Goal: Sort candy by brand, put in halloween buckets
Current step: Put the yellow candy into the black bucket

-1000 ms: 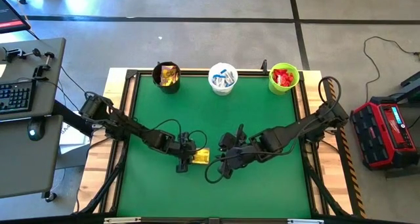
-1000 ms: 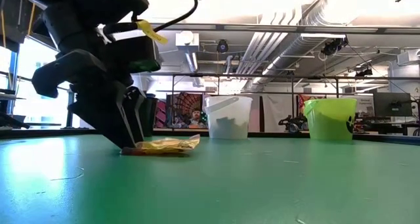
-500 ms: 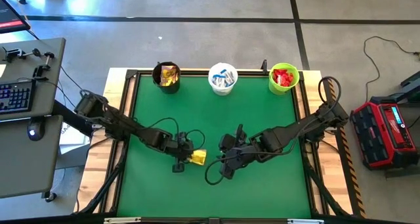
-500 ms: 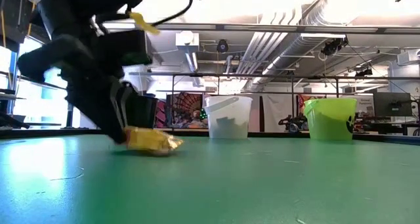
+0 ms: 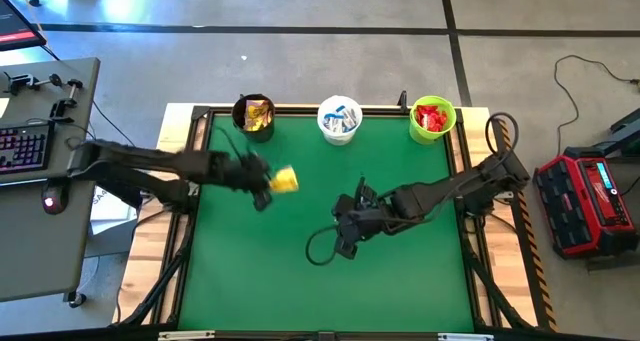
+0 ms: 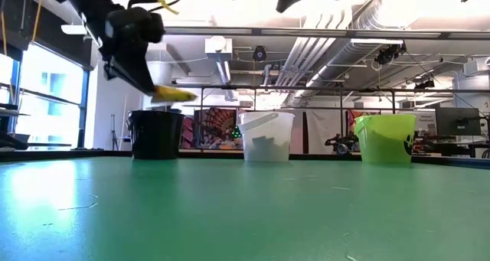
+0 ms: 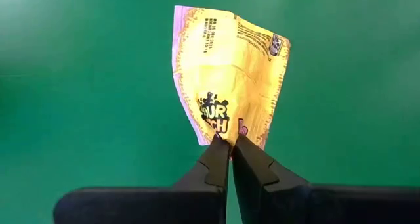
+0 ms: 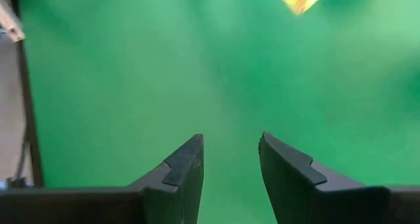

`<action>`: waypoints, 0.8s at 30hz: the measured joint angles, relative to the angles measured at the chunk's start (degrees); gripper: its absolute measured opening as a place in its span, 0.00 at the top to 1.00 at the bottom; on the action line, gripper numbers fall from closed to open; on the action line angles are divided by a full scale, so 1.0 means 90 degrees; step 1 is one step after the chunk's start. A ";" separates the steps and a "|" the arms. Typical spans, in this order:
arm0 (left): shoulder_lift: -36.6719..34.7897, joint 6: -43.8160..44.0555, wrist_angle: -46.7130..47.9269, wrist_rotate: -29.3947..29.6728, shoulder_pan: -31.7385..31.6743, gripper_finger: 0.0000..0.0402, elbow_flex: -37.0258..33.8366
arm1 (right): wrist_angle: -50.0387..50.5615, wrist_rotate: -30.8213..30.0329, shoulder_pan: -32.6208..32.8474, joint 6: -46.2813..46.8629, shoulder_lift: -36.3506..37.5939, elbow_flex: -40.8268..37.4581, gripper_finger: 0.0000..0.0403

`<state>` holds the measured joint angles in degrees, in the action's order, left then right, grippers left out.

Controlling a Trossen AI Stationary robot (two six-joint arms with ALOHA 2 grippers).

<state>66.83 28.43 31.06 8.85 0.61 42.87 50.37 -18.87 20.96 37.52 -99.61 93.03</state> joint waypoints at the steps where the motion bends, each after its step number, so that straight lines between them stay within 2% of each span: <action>1: -0.0238 0.0040 0.0183 0.0104 -0.0231 0.99 0.0002 | -0.0002 0.0004 -0.0056 -0.0044 0.0000 0.0000 0.66; 7: -0.1426 0.0598 0.1099 0.0885 -0.1721 0.99 0.0002 | -0.0011 0.0029 -0.0410 -0.0222 0.0000 -0.0001 0.66; 11: -0.1724 0.0816 0.1313 0.0869 -0.2768 0.99 0.0002 | -0.0065 0.0105 -0.0622 -0.0224 0.0000 -0.0002 0.66; 17: -0.1371 0.0398 0.1046 0.0374 -0.4122 0.99 0.0007 | -0.0166 0.0195 -0.0761 -0.0222 -0.0002 -0.0002 0.66; 24: -0.0367 -0.0417 0.0912 -0.0268 -0.5059 0.99 0.0611 | -0.0368 0.0257 -0.0773 -0.0045 -0.0002 -0.0002 0.66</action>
<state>63.53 24.68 39.27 6.44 -44.93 48.37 47.06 -16.56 14.00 37.12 -99.63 93.01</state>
